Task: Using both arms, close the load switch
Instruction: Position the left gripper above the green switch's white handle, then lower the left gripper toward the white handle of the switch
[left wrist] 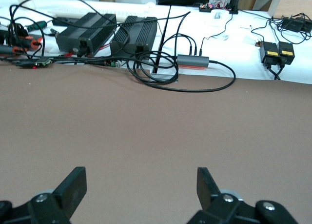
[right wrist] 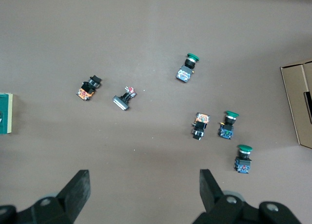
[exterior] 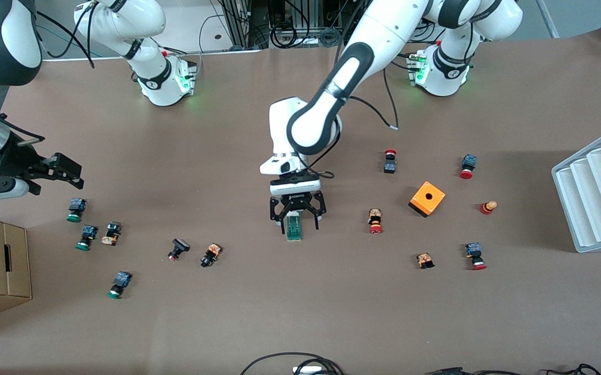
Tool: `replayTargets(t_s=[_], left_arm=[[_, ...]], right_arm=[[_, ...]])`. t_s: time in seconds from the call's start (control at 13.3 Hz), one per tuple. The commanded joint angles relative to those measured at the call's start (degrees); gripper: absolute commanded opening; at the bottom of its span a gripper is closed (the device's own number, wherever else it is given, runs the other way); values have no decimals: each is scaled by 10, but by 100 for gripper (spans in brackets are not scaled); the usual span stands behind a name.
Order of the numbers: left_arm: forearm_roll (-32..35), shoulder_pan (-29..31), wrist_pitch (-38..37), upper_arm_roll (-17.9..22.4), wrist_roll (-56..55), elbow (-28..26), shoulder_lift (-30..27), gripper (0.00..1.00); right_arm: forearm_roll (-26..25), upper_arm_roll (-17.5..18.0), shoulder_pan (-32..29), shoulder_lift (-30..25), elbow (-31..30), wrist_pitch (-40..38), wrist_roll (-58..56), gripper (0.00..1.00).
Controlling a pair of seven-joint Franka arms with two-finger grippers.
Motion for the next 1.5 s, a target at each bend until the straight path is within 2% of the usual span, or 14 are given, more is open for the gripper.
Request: replayTargets(t_s=[0.0,0.3,0.53,0.98,1.43], left_arm=[[41,-25,-28,10,-62,49,46,100],[78,-46,-69,10,-80,56,54,100],[137,-55,-88,9,-163,57,64,100],[144,-67,-173,-27,-203,60,102,100],[144,-80,-215,-48,-232,62,123,100]], right_arm=[[-12,-1,0,-9,-10,9,-5,100],[-12,-1,0,-9,-10,9,-5,100],[-12,-1,0,-9,-10,9,-5,100],[-12,-1,0,-9,-10,9,-5,100],[-12,-1,0,-9,-10,9,-5,100]])
